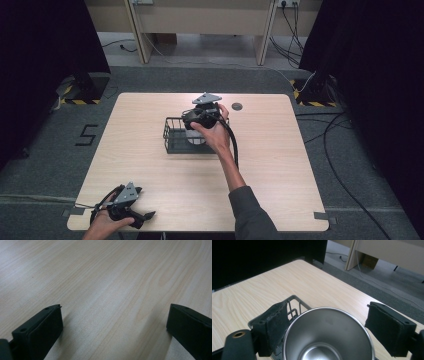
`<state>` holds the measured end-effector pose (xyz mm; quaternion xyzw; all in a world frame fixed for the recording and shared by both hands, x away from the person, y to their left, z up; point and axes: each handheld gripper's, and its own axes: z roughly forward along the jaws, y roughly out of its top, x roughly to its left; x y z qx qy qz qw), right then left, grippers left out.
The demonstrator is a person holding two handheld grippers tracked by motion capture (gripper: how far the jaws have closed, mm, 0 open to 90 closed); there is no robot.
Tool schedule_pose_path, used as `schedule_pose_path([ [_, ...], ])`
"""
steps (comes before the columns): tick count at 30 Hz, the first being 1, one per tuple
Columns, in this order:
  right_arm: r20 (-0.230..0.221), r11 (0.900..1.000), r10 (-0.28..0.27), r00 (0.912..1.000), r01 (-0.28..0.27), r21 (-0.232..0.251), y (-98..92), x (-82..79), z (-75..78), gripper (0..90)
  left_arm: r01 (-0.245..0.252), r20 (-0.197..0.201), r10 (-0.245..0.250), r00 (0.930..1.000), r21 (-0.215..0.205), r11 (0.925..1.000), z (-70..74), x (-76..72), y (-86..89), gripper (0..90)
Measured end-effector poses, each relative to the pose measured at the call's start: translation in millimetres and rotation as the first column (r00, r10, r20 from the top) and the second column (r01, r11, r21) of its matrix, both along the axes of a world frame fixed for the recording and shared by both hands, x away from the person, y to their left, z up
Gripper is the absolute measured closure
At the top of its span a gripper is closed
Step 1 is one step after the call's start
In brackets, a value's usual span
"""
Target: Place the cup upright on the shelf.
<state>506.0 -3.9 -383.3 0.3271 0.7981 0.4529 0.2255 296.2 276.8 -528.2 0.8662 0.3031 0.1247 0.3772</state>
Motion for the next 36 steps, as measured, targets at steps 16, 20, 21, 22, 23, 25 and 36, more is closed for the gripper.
schedule_pose_path([
  [16, 0.027, 0.996, 0.029, 0.9992, -0.031, 0.087, -31.3, -30.6, 12.2, 15.0, -0.002, 0.003, 0.002, 1.0000, -0.002, 1.0000, -0.3, 0.0, -0.1, 0.0],
  [20, 0.029, 0.996, 0.036, 0.9989, -0.039, 0.086, -39.2, -39.1, 11.0, 15.0, -0.002, 0.001, 0.002, 1.0000, -0.003, 1.0000, -0.3, -0.1, -0.2, 0.0],
  [21, 0.027, 0.995, 0.037, 0.9990, -0.039, 0.088, -41.1, -41.4, 10.6, 15.0, -0.003, 0.001, 0.003, 1.0000, -0.003, 1.0000, -0.3, -0.1, -0.2, 0.0],
  [22, 0.031, 0.995, 0.039, 0.9987, -0.042, 0.089, -43.0, -43.2, 9.9, 15.0, -0.003, 0.001, 0.003, 1.0000, -0.003, 1.0000, -0.3, -0.1, -0.2, 0.0],
  [23, 0.029, 0.995, 0.039, 0.9988, -0.042, 0.093, -44.4, -45.6, 9.0, 15.1, -0.003, 0.001, 0.003, 1.0000, -0.003, 1.0000, -0.3, -0.1, -0.2, 0.0],
  [25, 0.025, 0.995, 0.043, 0.9988, -0.045, 0.090, -48.0, -49.9, 7.6, 15.0, -0.003, 0.002, 0.003, 1.0000, -0.003, 1.0000, -0.4, -0.1, -0.2, 0.0],
  [36, 0.036, 0.992, 0.048, 0.9982, -0.052, 0.119, -64.7, -69.2, 3.4, 15.1, -0.004, 0.002, 0.004, 1.0000, -0.003, 1.0000, -0.4, 0.0, -0.2, 0.0],
])
